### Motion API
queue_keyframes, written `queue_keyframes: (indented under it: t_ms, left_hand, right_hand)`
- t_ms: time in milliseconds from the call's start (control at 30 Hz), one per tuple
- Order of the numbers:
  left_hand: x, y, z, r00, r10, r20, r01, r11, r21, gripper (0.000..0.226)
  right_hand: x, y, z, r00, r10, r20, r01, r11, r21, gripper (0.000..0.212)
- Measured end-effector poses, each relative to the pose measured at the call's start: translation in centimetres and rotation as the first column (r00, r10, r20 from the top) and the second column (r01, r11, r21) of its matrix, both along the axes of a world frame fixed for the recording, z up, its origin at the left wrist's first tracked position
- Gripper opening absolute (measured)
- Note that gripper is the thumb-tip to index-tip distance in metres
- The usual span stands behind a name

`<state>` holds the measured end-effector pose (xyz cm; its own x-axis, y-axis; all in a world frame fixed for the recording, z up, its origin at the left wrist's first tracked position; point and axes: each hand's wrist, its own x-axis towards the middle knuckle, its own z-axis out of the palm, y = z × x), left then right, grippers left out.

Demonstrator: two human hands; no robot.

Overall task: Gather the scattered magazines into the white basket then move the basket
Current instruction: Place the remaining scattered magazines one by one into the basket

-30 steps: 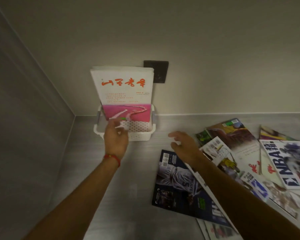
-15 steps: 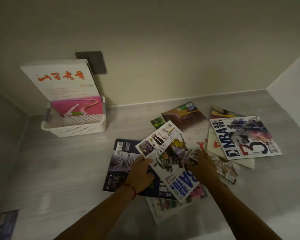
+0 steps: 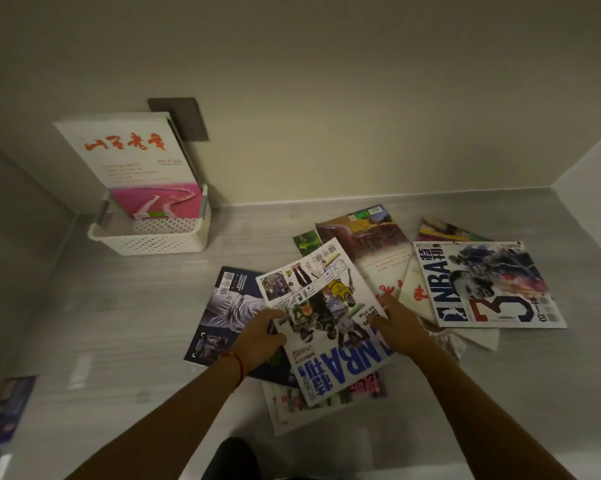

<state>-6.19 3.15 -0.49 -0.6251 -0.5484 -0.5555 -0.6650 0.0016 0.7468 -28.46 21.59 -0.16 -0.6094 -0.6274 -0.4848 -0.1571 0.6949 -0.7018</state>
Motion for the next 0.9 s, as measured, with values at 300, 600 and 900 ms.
queue_keyframes:
  t_ms: [300,600,900]
  left_hand:
    - [-2.1,-1.0,9.3,0.917,-0.382,-0.114,0.08,0.458,-0.886,0.058]
    - [-3.1,-5.3,12.5,0.732,-0.632,0.256,0.638,0.502,-0.584,0.029]
    - [6.9,-9.2,10.1,0.919,0.099,-0.382,-0.18,0.967,-0.182,0.022]
  right_hand:
    - [-2.3,-1.6,9.6,0.932,0.323,-0.166,-0.356,0.903,-0.24,0.017]
    - [-0.5,-7.4,13.6,0.884,0.43,-0.182,-0.464,0.85,-0.249,0.016]
    - [6.0,-6.6,6.3,0.954,-0.186,0.237,0.266,0.889,-0.374,0.05]
